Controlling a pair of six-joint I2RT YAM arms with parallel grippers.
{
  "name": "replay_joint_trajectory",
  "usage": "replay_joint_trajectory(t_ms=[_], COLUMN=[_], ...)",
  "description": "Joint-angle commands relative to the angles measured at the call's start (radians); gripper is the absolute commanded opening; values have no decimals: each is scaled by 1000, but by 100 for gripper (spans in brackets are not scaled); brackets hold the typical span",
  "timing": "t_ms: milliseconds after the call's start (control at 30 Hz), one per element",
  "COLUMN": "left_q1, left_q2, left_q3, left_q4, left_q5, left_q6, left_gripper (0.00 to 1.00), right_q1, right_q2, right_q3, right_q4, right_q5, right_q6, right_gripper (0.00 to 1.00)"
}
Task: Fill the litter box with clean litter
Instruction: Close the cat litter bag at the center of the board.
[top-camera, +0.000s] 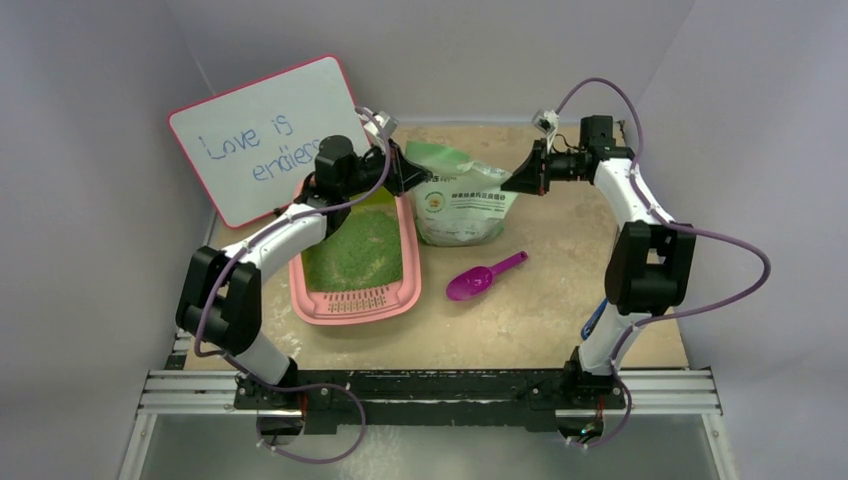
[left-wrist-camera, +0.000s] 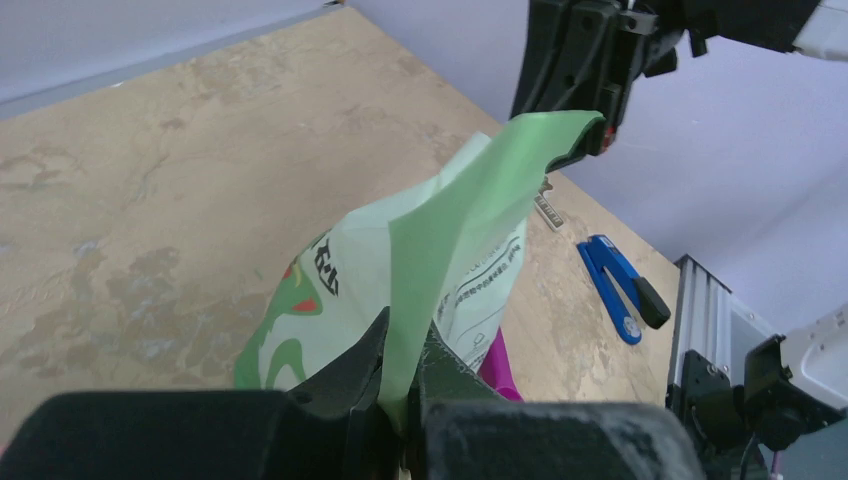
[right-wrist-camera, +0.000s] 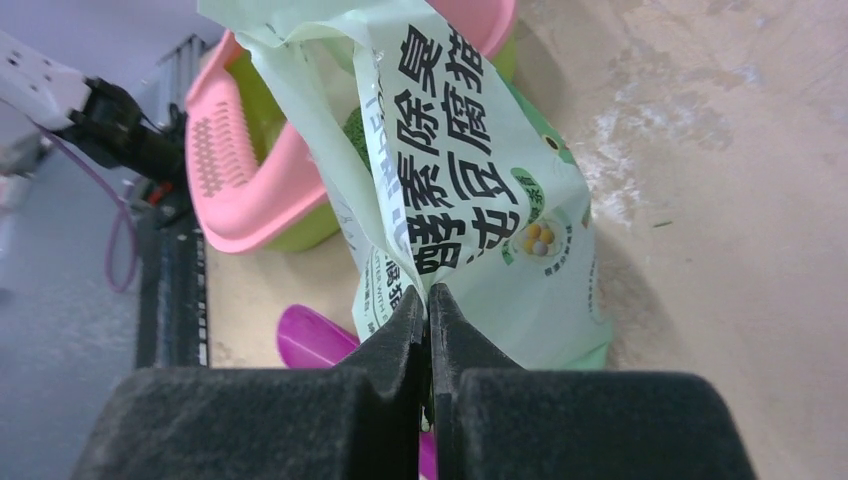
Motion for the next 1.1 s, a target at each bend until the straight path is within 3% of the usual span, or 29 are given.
replay_joint_trajectory(t_ms=[0, 167, 267, 367, 400, 467, 567, 700, 767, 833, 900, 967, 1067], left_q1=[44, 51, 61, 64, 65, 64, 64, 64, 64, 64, 64, 64, 64], left_q2=[-102, -77, -30, 27, 33, 34, 46, 54, 45, 40, 40, 39, 33], left_q3=[41, 127, 185, 262, 276, 273, 278, 295, 291, 287, 289, 293, 297], left_q4=[-28, -241, -304, -377, -382, -347, -293, -277, -278, -274, -271, -274, -276], left_q5=[-216, -409, -429, -425, -410, -362, -287, -191, -177, -165, -144, -128, -113], left_q6=[-13, 14, -20, -39, -45, -73, -129, -154, -153, -151, -151, -152, -148], left_gripper=[0, 0, 0, 0, 0, 0, 0, 0, 0, 0, 0, 0, 0], right_q1=[-3, -23, -53, -54, -54, -54, -44, -10, 1, 8, 21, 56, 148], right_q2=[-38, -59, -29, -20, -26, -63, -117, -242, -305, -343, -337, -294, -202], right_q3=[6, -76, -98, -93, -95, -114, -112, -158, -216, -265, -242, -169, 19], right_q4=[21, 58, 33, -21, -23, 12, 71, 224, 354, 516, 577, 543, 261], right_q5=[-90, 35, -5, 128, 139, 136, 214, 302, 342, 316, 303, 289, 300], right_q6=[244, 490, 550, 563, 565, 570, 549, 417, 352, 327, 272, 213, -70], right_gripper=[0, 0, 0, 0, 3, 27, 45, 58, 69, 81, 86, 89, 90])
